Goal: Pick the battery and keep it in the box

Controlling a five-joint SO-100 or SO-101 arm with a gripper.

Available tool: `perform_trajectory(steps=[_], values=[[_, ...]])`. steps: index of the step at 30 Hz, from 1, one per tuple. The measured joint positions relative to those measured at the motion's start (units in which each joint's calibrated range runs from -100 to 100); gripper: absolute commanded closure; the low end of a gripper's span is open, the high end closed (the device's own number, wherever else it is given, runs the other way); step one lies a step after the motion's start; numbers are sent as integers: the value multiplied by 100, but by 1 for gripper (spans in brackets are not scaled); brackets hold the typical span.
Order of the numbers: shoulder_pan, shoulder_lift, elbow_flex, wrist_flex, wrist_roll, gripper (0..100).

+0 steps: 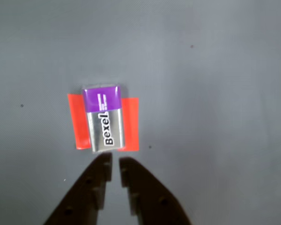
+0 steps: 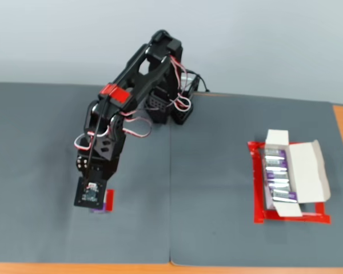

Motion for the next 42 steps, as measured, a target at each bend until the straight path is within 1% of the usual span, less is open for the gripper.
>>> perform_trajectory(steps=[10, 24, 26, 31, 33, 38, 42], values=[[15, 416, -18, -373, 24, 97], [-169, 578, 9, -390, 39, 97], [-133, 586, 135, -390, 112, 94], [-155, 603, 404, -390, 181, 81], [-177, 612, 458, -390, 181, 77], [-177, 612, 485, -390, 181, 72], [-177, 612, 485, -390, 181, 71]])
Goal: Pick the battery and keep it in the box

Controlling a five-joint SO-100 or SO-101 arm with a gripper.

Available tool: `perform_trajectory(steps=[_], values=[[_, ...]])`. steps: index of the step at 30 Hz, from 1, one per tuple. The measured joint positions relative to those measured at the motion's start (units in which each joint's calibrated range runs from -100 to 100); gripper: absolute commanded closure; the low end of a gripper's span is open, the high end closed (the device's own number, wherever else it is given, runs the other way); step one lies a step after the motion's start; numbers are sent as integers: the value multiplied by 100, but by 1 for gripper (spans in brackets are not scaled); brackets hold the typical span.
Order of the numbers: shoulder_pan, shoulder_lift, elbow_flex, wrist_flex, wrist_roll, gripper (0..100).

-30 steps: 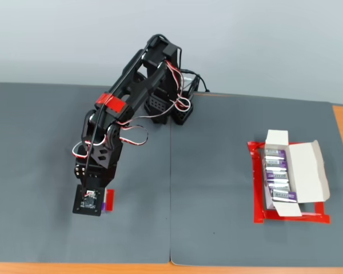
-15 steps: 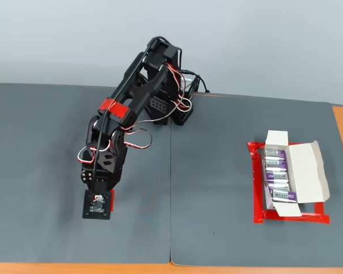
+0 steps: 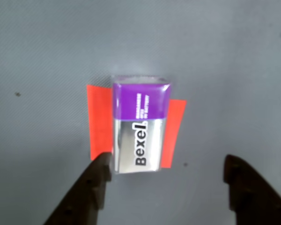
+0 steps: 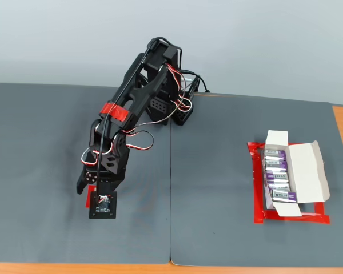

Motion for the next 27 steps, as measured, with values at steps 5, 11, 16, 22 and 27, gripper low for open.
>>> perform_trajectory(steps=[5, 11, 16, 22, 27], values=[[0, 178, 0, -9, 0, 71], [7, 357, 0, -9, 0, 71], [15, 459, 0, -26, 0, 72], [22, 544, 0, -269, 0, 72], [0, 544, 0, -451, 0, 71]])
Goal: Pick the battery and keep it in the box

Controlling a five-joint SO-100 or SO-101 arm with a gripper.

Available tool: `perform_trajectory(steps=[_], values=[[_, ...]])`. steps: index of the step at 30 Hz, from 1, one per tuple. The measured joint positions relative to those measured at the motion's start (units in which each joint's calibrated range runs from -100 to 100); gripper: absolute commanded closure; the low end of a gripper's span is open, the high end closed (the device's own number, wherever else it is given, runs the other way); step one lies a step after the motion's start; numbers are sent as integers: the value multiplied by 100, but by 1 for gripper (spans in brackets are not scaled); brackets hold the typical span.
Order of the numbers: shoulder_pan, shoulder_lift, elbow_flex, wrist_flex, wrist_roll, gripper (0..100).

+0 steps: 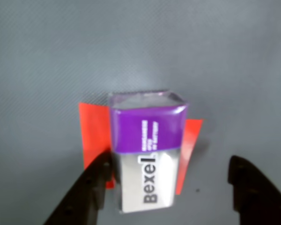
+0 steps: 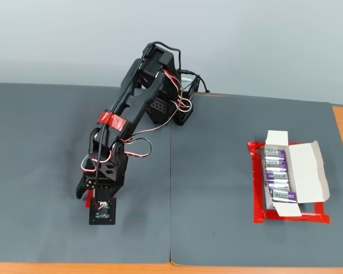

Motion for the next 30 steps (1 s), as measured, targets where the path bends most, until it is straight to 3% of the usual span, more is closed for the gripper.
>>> perform_trajectory(steps=[24, 30], values=[[-15, 0, 269, -243, 0, 72], [-22, 0, 269, -243, 0, 85]])
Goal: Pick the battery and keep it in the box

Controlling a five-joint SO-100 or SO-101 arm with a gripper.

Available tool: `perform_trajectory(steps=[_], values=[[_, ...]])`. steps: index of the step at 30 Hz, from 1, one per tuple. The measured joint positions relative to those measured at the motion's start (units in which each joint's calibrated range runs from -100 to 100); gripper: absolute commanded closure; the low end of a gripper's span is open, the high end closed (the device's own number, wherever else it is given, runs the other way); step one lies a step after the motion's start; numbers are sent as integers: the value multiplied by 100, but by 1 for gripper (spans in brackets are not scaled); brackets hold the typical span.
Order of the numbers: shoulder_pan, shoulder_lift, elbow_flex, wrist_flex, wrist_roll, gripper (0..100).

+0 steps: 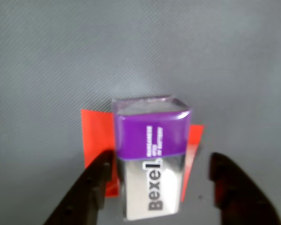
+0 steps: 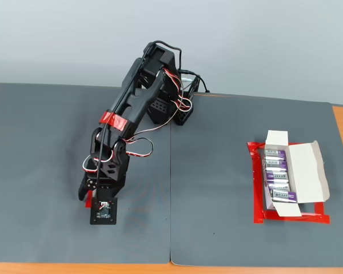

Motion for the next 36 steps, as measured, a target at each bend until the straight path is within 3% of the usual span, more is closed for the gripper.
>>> perform_trajectory(steps=[8, 21, 36], values=[[0, 0, 9, 0, 0, 94], [-29, -195, 72, 69, -10, 93], [-707, -2031, 144, 616, -44, 93]])
